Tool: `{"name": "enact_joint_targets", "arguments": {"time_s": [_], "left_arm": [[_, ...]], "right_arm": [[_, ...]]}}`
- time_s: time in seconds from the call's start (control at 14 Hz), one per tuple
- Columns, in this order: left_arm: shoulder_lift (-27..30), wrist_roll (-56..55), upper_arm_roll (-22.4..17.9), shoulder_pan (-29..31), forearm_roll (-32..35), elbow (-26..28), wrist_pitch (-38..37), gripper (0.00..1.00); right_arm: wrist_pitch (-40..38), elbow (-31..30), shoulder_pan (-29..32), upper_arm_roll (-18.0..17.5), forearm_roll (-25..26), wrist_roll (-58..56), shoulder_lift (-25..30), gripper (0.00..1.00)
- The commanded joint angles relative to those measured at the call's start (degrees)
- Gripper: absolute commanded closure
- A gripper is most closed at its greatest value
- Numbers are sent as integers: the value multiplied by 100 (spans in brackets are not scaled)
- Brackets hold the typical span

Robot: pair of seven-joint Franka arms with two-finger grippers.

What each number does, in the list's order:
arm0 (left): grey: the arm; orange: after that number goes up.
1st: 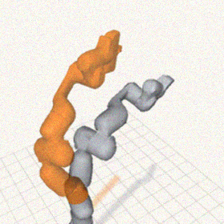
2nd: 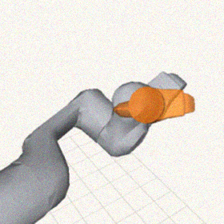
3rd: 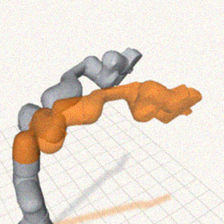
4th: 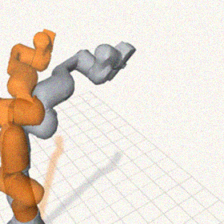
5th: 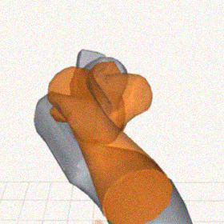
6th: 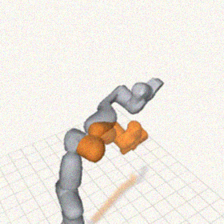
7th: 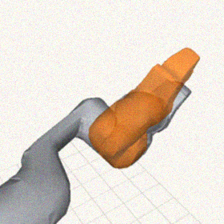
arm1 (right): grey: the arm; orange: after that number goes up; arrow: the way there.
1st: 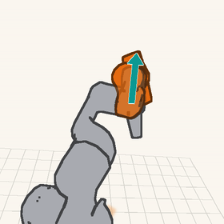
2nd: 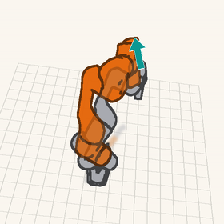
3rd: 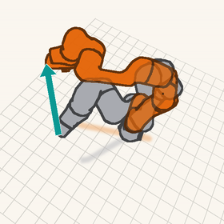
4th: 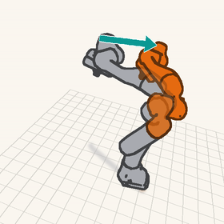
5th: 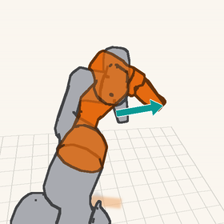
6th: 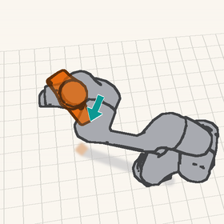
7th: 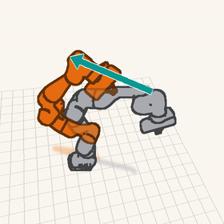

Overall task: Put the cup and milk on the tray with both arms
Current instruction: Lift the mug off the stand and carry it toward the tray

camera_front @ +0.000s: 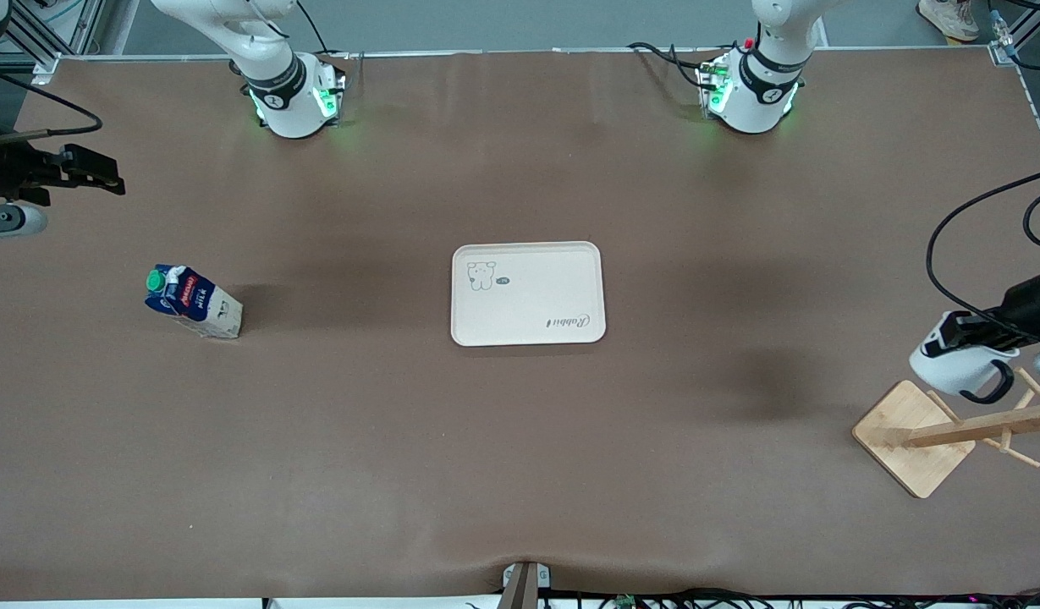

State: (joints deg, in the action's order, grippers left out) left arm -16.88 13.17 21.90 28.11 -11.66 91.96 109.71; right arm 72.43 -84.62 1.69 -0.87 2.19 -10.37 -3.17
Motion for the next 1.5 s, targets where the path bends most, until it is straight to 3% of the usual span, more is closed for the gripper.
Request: {"name": "enact_joint_targets", "arguments": {"time_s": [0.0, 0.36, 0.79, 1.21, 1.43], "left_arm": [[35, -681, 252, -8, 41, -161, -467, 100], [97, -2157, 719, -243, 67, -134, -697, 100], [-394, -4477, 693, -1895, 463, -196, -600, 100], [-1229, -5991, 649, -3021, 472, -468, -144, 100], [-1642, -6613, 535, -3513, 585, -696, -73, 100]], "right_arm": [[-124, 69, 15, 8, 18, -18, -34, 0], [-256, -115, 103, 8, 1, 905, -17, 0], [368, -1038, 323, 25, -272, 906, 441, 0], [842, -1644, 542, 25, -404, 906, 756, 0], [1806, -2530, 577, 34, -395, 888, 1116, 0]]}}
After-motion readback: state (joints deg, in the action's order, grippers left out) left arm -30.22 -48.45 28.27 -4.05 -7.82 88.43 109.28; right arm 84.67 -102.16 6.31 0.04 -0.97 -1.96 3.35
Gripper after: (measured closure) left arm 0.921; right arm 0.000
